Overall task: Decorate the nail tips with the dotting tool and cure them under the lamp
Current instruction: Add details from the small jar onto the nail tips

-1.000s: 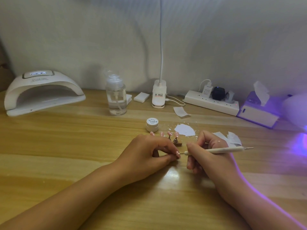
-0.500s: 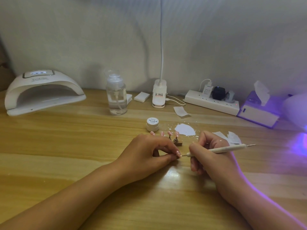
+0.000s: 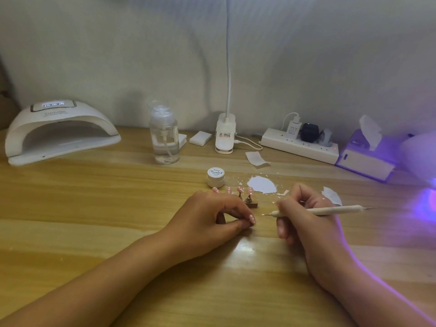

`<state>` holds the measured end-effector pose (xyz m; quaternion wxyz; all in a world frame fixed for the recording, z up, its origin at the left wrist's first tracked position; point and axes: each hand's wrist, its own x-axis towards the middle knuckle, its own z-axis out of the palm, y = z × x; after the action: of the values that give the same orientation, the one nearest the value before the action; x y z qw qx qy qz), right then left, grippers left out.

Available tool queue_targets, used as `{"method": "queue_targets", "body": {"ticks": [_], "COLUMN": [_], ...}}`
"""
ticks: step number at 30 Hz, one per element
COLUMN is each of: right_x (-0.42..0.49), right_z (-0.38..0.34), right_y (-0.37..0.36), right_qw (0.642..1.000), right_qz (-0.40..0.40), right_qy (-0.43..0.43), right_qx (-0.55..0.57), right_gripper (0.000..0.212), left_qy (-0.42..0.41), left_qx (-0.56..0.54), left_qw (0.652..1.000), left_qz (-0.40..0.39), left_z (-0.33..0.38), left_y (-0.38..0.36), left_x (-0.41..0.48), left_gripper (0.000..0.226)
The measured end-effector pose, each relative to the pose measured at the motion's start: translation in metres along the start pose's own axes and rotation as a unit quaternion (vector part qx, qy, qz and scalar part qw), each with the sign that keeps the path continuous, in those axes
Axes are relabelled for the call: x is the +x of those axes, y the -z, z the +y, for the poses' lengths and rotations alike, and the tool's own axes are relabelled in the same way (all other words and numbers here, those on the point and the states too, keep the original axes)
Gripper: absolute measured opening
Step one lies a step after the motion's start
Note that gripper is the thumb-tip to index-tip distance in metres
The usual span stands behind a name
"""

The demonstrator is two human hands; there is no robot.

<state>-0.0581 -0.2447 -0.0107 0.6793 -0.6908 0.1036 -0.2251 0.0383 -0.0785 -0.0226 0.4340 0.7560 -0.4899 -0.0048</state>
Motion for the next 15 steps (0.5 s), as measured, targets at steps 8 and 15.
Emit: {"method": "queue_targets", "body": {"ticks": [8, 15], "right_x": [0.002, 0.001], "right_z": [-0.001, -0.001], "right_y": [0.002, 0.000], "right_qw": [0.997, 0.999], "right_qz": [0.046, 0.035], "right_qy": [-0.004, -0.001], "right_qx": [0.064, 0.034], "right_gripper": [0.038, 0.032], "left_qy": [0.033, 0.188], "left_qx": [-0.068, -0.106], "left_qw": [0.988, 0.964], "left_qz": [0.131, 0.158], "left_z": [0.008, -0.023], "left_y": [0.010, 0.052], "left_x": [-0.001, 0.000], "left_gripper": [0.021, 0.025]}}
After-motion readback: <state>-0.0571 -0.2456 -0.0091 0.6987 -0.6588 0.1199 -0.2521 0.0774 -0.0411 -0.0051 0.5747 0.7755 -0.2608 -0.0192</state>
